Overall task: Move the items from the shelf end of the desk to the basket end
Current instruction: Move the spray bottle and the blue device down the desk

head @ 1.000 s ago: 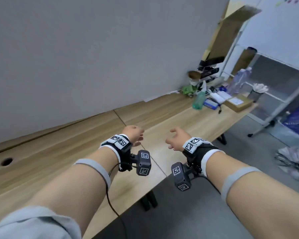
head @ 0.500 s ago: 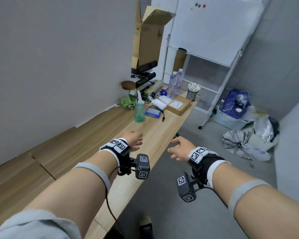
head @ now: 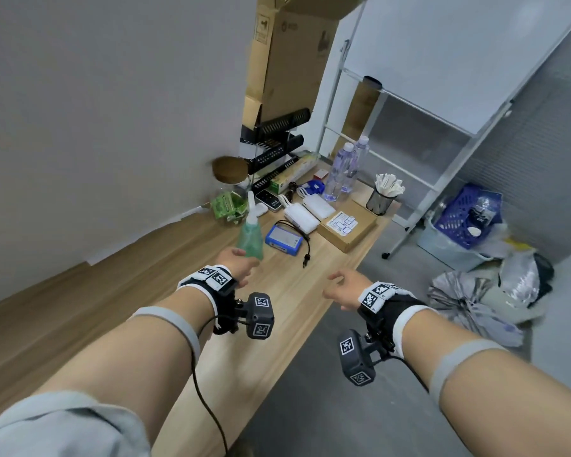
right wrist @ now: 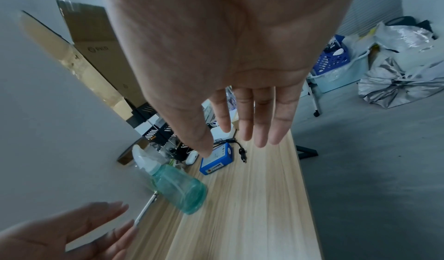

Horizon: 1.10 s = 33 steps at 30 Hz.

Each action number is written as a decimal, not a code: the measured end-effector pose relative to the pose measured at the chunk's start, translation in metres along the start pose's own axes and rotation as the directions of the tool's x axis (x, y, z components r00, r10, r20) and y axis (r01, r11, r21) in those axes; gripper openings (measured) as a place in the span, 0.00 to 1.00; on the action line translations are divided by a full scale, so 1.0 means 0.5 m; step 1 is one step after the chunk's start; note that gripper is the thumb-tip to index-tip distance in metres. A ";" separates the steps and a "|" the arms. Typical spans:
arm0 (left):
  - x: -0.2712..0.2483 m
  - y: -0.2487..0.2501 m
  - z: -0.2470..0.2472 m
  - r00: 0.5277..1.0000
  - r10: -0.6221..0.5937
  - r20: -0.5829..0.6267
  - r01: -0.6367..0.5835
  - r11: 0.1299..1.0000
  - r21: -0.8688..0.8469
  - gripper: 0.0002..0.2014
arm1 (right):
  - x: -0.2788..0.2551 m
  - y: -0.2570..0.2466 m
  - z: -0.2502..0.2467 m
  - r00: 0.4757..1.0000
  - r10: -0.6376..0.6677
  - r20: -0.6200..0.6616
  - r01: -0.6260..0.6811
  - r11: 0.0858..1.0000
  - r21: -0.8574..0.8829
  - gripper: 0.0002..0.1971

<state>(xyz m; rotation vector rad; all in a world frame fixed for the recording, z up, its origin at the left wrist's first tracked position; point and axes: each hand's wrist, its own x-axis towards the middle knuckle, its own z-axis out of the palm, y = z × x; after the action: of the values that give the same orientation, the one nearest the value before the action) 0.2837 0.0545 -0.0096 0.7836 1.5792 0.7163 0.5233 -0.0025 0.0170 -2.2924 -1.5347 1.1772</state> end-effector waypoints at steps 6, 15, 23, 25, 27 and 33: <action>0.101 0.011 0.038 0.999 0.031 -0.045 -0.028 0.998 0.056 0.42 | 0.162 -0.014 -0.022 0.997 -0.045 0.061 0.053 0.988 -0.147 0.32; 0.247 0.030 0.113 0.963 0.072 -0.259 -0.034 0.989 0.147 0.43 | 0.451 -0.085 -0.004 0.905 -0.376 0.198 0.422 0.845 -0.328 0.42; 0.325 -0.009 0.128 0.930 0.082 -0.357 -0.010 0.980 0.198 0.35 | 0.621 -0.132 0.067 0.840 -0.452 0.300 0.535 0.605 -0.589 0.49; 0.326 -0.016 0.127 0.923 0.083 -0.376 -0.009 0.981 0.195 0.35 | 0.633 -0.131 0.077 0.862 -0.410 0.297 0.499 0.593 -0.631 0.51; 0.319 -0.018 0.123 0.919 0.077 -0.386 -0.003 0.982 0.188 0.35 | 0.631 -0.131 0.085 0.884 -0.375 0.280 0.461 0.596 -0.657 0.52; 0.241 -0.061 0.066 0.886 -0.011 -0.464 0.084 0.987 0.137 0.38 | 0.591 -0.138 0.110 0.915 -0.305 0.265 0.403 0.634 -0.660 0.53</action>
<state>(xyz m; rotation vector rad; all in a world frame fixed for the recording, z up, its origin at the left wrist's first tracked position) 0.3010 0.1349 -0.1085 0.7134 2.1011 0.7904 0.4877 0.2602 -0.1406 -2.1003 -2.7219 0.6919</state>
